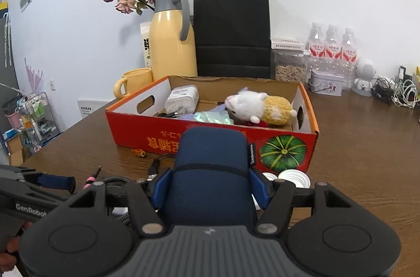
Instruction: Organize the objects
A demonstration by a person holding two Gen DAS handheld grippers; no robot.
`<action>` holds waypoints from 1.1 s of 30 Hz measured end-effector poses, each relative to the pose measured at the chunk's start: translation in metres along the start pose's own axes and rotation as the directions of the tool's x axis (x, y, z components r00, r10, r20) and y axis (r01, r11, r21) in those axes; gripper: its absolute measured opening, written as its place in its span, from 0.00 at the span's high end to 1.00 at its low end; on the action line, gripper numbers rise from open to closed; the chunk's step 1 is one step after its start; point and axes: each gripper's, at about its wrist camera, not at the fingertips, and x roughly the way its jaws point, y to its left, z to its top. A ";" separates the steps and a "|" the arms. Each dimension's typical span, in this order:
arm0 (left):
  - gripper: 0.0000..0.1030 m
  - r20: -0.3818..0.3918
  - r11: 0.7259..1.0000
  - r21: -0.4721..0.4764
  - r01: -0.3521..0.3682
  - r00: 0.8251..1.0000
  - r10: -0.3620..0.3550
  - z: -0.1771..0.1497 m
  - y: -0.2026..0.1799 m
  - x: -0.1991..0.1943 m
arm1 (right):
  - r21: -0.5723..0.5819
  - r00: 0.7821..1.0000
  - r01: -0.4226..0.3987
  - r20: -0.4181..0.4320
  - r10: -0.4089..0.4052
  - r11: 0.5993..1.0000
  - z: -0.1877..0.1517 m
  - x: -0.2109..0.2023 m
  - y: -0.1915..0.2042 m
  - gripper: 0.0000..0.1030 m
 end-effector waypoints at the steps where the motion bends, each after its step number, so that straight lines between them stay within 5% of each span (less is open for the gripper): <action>1: 0.00 -0.012 1.000 0.009 -0.002 1.000 0.002 0.001 -0.002 0.002 | 0.006 1.000 -0.001 0.001 0.001 1.000 -0.001 0.000 -0.003 0.40; 10: 0.00 -0.086 0.999 0.034 -0.016 0.996 0.019 0.008 -0.011 0.020 | 0.026 1.000 -0.010 0.011 0.009 1.000 -0.008 0.004 -0.017 0.40; 29: 0.00 -0.058 0.986 0.131 -0.106 0.992 0.114 0.003 -0.029 0.030 | 0.031 0.999 -0.040 0.029 0.039 0.999 -0.015 0.002 -0.020 0.40; 33: 0.08 -0.033 0.986 0.130 -0.106 0.993 0.111 0.000 -0.029 0.025 | 0.031 0.999 -0.041 0.030 0.040 0.999 -0.015 0.001 -0.020 0.40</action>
